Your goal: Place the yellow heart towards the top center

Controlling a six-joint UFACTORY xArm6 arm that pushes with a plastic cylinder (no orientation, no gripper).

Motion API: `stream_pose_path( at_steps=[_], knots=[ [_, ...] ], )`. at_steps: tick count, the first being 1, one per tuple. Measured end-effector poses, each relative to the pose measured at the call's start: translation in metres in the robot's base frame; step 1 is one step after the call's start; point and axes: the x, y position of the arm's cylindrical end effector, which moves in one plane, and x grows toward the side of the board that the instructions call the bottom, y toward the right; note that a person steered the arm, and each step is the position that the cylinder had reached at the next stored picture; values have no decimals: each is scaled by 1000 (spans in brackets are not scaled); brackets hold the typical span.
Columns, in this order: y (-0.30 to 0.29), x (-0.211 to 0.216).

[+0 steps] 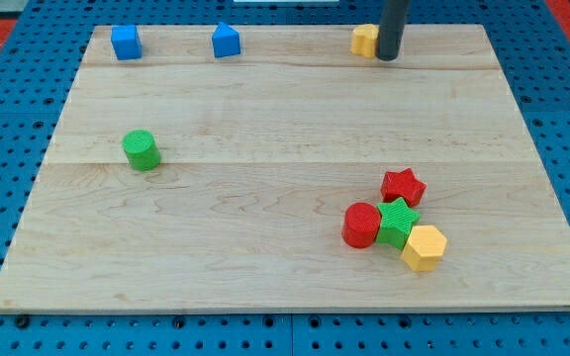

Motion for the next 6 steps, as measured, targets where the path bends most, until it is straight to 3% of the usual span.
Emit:
stream_pose_path(
  at_steps=[1, 3, 4, 5, 6],
  knots=[
    [17, -25],
    [-119, -30],
    [-123, 6],
    [-204, 43],
    [-347, 44]
  ],
)
